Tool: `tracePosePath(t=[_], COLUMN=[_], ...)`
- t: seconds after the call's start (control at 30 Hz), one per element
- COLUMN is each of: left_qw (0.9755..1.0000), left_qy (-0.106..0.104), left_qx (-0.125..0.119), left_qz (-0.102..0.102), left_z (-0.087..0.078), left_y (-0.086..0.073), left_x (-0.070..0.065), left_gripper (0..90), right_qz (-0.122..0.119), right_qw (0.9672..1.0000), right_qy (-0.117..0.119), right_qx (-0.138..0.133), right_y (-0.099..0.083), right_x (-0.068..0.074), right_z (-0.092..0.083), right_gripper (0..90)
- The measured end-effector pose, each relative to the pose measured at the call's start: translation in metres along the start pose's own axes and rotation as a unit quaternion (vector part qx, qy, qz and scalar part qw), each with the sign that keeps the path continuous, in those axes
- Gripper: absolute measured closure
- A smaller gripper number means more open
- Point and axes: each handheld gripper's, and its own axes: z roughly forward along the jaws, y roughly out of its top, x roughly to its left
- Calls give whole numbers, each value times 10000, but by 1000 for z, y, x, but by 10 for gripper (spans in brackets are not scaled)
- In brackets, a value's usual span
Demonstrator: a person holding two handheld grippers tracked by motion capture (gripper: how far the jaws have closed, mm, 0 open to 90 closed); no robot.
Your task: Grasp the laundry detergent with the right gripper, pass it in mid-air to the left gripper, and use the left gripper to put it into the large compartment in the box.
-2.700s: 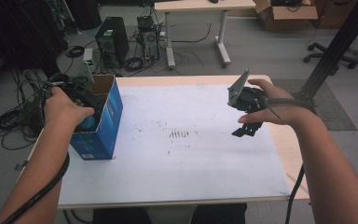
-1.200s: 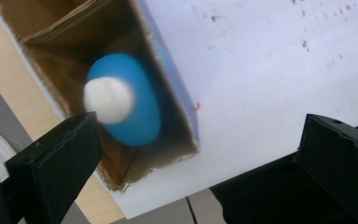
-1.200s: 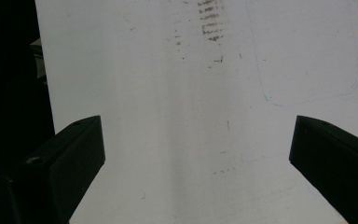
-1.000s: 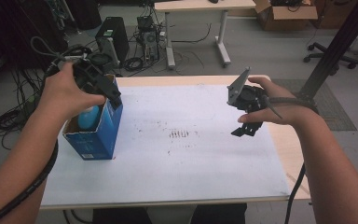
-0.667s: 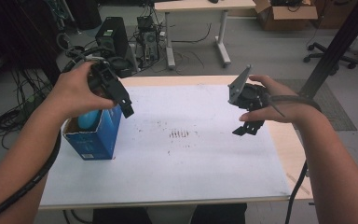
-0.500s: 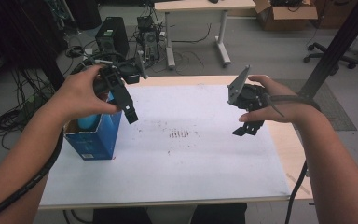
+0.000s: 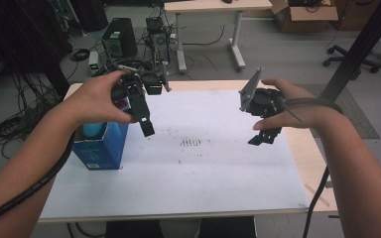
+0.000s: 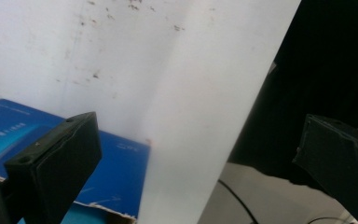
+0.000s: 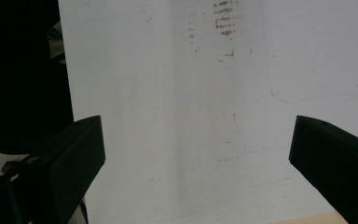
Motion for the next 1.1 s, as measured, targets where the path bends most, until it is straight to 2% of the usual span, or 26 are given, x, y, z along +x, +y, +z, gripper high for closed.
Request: tracePosePath(t=[0.13, 0.2, 0.37, 0.43, 0.57, 0.67, 0.77, 0.87, 1.1], left_qw=[9994, 9988, 9978, 9973, 9965, 9962, 9959, 9957, 9962], left_qy=[-90, -44, -135, -97, -198, -191, -43, -59, -100], left_qx=[84, 140, 140, 168, 257, 281, 342, 420, 369], left_qz=[318, 473, 641, 706, 769, 807, 835, 828, 780], left_z=[0, 2, 6, 10, 17, 20, 24, 29, 29], left_y=[6, 8, 10, 11, 12, 11, 11, 12, 10], left_x=[-3, -4, -6, -5, -5, -4, -3, -1, 6], left_gripper=[2, 2, 2, 2, 2, 2, 2, 2, 2], right_qz=[-14, -25, -44, -53, -126, -138, -152, -168, -144], right_qw=[10000, 10000, 9999, 9999, 9997, 9995, 9994, 9992, 9992], right_qy=[12, 33, 75, 86, 163, 188, 202, 244, 233], right_qx=[34, 73, 58, 89, 165, 197, 216, 280, 276], right_y=[0, -1, -3, -3, -1, 1, 2, 4, 2], right_x=[-2, -3, -6, -7, -9, -11, -11, -12, -14], right_z=[-1, 0, 3, 4, 7, 10, 13, 17, 18], right_gripper=[35, 35, 35, 35, 35, 35, 35, 38, 37])
